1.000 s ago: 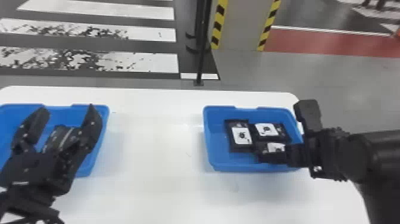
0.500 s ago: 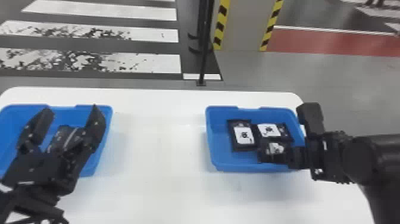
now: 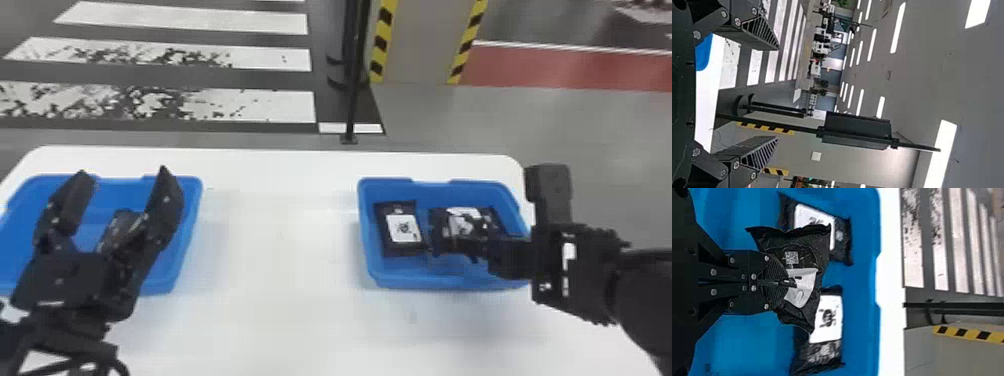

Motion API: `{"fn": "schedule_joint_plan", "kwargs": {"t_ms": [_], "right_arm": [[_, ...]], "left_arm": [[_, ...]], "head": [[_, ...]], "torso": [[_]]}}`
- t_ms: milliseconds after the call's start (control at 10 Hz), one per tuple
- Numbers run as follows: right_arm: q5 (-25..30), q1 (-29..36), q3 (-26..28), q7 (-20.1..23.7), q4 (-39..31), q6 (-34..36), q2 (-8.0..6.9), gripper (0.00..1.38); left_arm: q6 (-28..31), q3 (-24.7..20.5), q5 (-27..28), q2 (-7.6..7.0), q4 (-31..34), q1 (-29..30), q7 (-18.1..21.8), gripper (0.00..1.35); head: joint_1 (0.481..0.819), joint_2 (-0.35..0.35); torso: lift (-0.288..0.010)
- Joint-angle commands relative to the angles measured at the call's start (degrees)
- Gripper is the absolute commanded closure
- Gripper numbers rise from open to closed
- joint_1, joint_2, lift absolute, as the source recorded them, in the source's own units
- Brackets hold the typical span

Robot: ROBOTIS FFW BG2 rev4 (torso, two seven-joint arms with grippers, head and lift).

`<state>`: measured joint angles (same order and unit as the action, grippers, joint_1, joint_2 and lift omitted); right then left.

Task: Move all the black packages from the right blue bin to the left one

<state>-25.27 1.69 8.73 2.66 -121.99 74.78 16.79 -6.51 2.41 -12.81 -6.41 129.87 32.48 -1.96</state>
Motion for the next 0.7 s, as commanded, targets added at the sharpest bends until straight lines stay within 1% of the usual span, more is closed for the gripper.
{"fn": "schedule_joint_plan", "kwargs": {"t_ms": [0, 100, 200, 300, 400, 500, 600], "right_arm": [[-2.1, 0.4, 0.3, 0.9, -2.5, -3.6, 0.0, 1.26], [-4.7, 0.7, 0.3, 2.3, -3.7, -5.9, 0.0, 1.26], [-7.4, 0.6, 0.3, 4.9, -3.8, -8.4, 0.0, 1.26], [-10.3, 0.6, -1.0, 6.7, -4.8, -9.5, 0.0, 1.26], [-12.7, 0.6, -2.8, 7.2, -6.5, -9.5, 0.17, 1.26], [-15.5, 0.0, -4.8, 7.9, -7.3, -9.5, 0.44, 1.26], [-18.5, -1.0, -7.1, 8.8, -7.0, -9.5, 0.7, 1.26]], "left_arm": [[-1.9, 0.2, -0.1, 0.0, 0.0, 0.0, -0.1, 0.28], [-3.1, 0.6, -0.4, -0.18, 0.0, -0.1, -0.1, 0.28], [-3.3, 1.5, -1.9, -0.36, 0.0, -0.1, -0.1, 0.28], [-3.6, 2.6, -3.4, -0.8, 0.3, -0.3, -0.1, 0.28], [-3.6, 3.9, -4.0, -1.23, 0.4, -0.6, -0.1, 0.28], [-3.1, 6.0, -4.7, -2.11, 0.4, -1.1, -0.1, 0.28], [-1.1, 8.0, -4.7, -2.82, 0.4, -2.1, -0.1, 0.28]], "head": [[0.695, -0.083], [0.695, -0.066], [0.695, -0.046], [0.695, -0.031], [0.695, -0.005], [0.695, 0.021], [0.695, 0.045]], "torso": [[-0.181], [-0.181], [-0.181], [-0.181], [-0.181], [-0.181], [-0.181]]}}
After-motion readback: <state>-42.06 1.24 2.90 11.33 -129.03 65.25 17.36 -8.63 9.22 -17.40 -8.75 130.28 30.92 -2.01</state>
